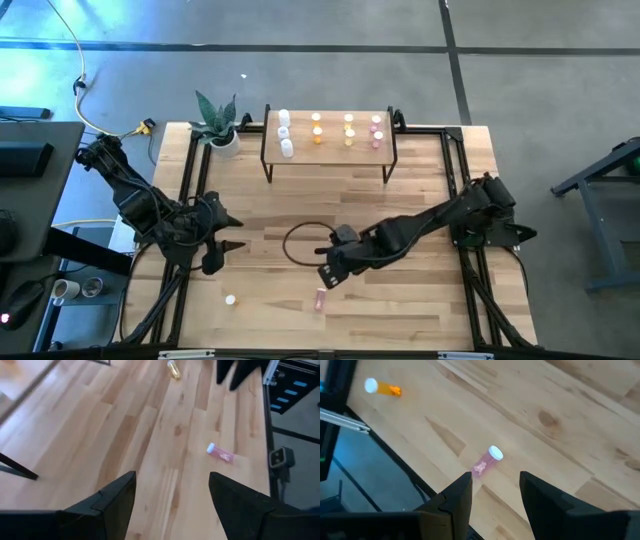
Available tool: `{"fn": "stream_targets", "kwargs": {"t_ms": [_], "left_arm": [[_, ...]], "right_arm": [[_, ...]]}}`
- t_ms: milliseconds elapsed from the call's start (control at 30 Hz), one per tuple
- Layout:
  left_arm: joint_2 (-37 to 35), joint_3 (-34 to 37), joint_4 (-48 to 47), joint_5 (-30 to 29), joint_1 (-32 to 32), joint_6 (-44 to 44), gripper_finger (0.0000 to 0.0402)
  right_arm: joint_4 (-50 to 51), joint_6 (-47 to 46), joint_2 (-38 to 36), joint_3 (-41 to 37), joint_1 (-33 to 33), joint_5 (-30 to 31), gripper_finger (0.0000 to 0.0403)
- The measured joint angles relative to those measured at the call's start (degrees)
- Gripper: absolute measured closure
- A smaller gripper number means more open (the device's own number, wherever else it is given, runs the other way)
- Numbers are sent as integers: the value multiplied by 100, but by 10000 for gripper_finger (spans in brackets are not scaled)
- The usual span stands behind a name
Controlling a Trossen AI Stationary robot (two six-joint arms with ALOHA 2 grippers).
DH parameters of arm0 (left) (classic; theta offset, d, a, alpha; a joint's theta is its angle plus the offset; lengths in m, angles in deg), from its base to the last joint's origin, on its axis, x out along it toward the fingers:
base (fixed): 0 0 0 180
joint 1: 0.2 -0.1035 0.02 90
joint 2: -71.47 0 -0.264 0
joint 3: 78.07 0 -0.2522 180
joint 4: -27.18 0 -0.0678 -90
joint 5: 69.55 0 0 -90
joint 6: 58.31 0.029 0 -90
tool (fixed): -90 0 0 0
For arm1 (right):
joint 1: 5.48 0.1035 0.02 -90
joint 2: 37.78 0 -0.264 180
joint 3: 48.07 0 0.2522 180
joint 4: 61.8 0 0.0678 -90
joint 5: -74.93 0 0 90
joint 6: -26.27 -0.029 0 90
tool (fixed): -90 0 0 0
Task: Pick and place medicine bottles onto shelf by color
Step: Put the pink pill bottle on the shelf aligned with the other pink pill bottle
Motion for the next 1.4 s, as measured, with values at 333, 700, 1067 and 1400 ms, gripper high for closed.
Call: {"fn": "stream_targets", "kwargs": {"t_ms": [333, 700, 1067, 1400], "left_arm": [[0, 0, -33, -184, -384, 124, 163], [-70, 0, -99, -109, -720, 1199, 163], [-441, -4, -81, -116, -967, 2217, 163], [-655, -4, -86, -140, -1158, 2510, 163]], "right_arm": [[-270, 38, 183, -2, 30, 40, 230], [-1041, -1999, 485, -2, 171, 66, 207], [-1926, -3328, 1335, -2, 437, -467, 207], [-2011, -4009, 1718, -2, 557, -500, 207]]}}
